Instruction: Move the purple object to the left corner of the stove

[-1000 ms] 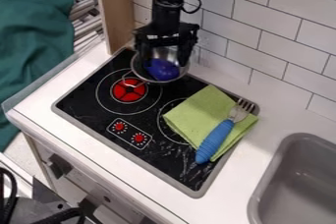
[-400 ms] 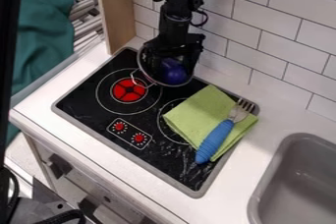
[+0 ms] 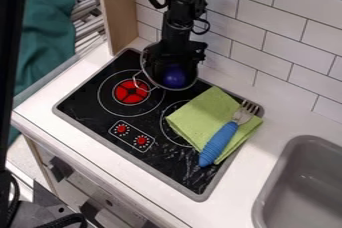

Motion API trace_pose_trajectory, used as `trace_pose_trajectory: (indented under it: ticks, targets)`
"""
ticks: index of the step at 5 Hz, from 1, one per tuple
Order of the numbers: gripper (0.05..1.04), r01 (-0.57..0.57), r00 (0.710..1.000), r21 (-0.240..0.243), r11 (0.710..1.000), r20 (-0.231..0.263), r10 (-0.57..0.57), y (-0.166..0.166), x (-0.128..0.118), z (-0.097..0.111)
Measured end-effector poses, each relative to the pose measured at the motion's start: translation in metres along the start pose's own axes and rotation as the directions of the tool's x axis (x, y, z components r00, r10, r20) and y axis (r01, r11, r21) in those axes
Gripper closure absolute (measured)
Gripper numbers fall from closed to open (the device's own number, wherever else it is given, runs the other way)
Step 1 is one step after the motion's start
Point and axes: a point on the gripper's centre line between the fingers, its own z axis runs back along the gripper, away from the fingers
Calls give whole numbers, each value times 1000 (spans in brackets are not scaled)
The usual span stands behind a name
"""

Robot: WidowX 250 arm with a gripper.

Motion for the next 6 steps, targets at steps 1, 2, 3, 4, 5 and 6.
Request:
trace_pose_trajectory:
  ticks: [1, 2, 3, 4, 5, 6]
  targets:
    - [348, 114, 993, 27, 993, -15, -113, 5, -2, 4]
    - [348, 267, 963, -16, 964, 44, -266, 4, 4, 33]
    - [348, 501, 863, -71, 863, 122, -491, 16, 6, 61]
    - [348, 583, 812, -77, 809, 99, -576, 60, 14, 70]
    - [348, 635, 772, -125, 762, 84, -630, 110, 21, 51]
    - [348, 664, 748, -142, 734, 123, -652, 144, 25, 36]
